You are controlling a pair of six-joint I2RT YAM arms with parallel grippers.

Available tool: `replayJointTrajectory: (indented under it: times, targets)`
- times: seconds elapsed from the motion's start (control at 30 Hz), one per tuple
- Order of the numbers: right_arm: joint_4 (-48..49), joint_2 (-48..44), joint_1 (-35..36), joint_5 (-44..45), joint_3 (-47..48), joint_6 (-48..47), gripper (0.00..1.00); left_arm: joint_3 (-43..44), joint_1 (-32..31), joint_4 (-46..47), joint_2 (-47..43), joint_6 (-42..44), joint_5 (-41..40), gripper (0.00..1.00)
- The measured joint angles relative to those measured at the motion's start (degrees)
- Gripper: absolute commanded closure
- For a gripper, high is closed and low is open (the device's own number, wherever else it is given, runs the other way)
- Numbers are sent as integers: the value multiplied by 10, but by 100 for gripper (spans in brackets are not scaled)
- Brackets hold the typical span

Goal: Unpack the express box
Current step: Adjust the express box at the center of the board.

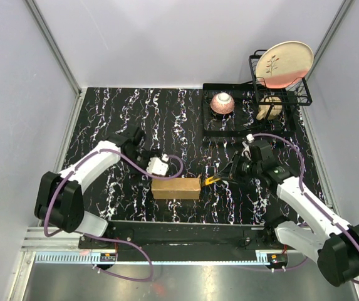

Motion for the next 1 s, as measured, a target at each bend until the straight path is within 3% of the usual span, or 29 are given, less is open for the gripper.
replayJointTrajectory:
  times: [0.2,0.37,0.73,1.0]
  targets:
    - [-54,-36,0,35,33,-26,100,66,65,-35,-8,-41,23,1]
    - [-82,-80,-1,69,59,-42,100,9,105,-23,-77,-79,93,1]
    - [-88,-60,-2,110,132,-95,100,-43,111,-14,-78,-109,220,1]
    - [-89,-47,-2,111,132,-102,100,-66,108,-19,-53,-87,257,1]
